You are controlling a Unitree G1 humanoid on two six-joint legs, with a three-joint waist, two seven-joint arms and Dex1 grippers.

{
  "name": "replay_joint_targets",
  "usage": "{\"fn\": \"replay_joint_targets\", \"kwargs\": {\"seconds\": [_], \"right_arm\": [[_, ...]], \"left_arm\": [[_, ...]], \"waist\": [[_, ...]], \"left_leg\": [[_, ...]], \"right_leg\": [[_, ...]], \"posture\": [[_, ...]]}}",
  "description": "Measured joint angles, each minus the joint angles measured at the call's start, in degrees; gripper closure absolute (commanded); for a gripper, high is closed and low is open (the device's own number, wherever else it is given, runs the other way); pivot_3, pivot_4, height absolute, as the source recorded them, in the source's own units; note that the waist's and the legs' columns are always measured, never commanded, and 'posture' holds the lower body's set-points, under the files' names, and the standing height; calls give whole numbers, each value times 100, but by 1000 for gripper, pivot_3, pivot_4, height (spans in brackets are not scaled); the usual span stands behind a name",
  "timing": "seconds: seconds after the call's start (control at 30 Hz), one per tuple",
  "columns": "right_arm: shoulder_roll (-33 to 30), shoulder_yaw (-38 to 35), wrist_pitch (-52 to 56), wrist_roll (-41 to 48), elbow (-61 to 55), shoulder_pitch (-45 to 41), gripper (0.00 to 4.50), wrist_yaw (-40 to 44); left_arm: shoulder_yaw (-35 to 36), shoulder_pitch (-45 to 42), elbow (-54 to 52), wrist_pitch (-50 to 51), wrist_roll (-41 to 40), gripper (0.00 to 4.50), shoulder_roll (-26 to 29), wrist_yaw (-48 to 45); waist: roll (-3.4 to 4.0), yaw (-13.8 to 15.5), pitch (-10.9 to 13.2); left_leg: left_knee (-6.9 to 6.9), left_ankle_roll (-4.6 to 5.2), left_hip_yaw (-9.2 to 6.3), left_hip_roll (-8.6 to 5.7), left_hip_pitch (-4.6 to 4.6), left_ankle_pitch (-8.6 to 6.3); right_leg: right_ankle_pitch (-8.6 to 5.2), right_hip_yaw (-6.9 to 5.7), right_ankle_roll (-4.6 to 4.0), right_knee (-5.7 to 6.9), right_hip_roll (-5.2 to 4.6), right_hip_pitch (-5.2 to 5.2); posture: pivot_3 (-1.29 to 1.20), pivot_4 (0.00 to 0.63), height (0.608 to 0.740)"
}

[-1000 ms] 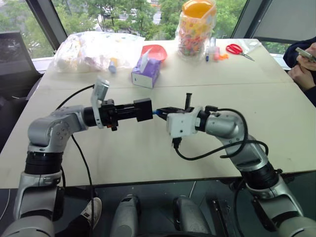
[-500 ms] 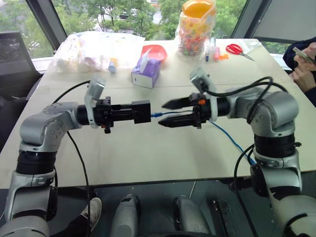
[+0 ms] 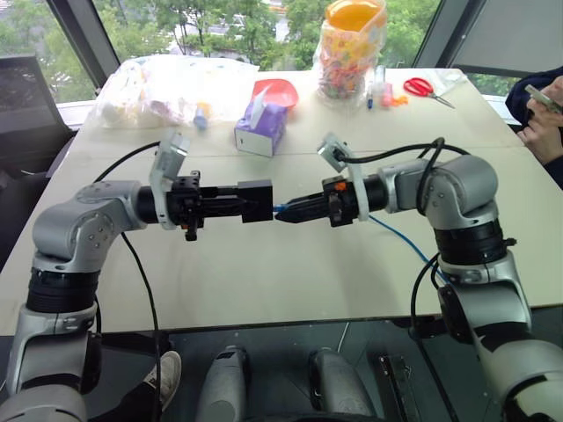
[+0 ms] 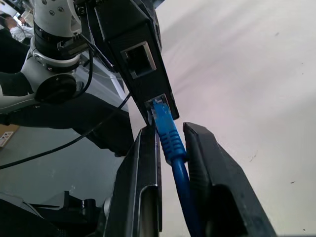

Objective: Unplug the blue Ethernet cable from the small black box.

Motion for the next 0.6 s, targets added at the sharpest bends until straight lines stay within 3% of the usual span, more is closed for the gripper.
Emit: {"fn": "replay_joint_targets", "kwargs": {"seconds": [0.6], "right_arm": [[-265, 229, -32, 273, 2, -167, 3430, 125]], "left_arm": [[-1, 160, -57, -22, -11, 4025, 46, -9]], "waist": [[-1, -1, 0]], "left_leg": [[0, 0, 0, 0, 0, 0]], "right_leg": [[-1, 0, -1, -1, 0, -1]], "posture": [[0, 150, 735]]}}
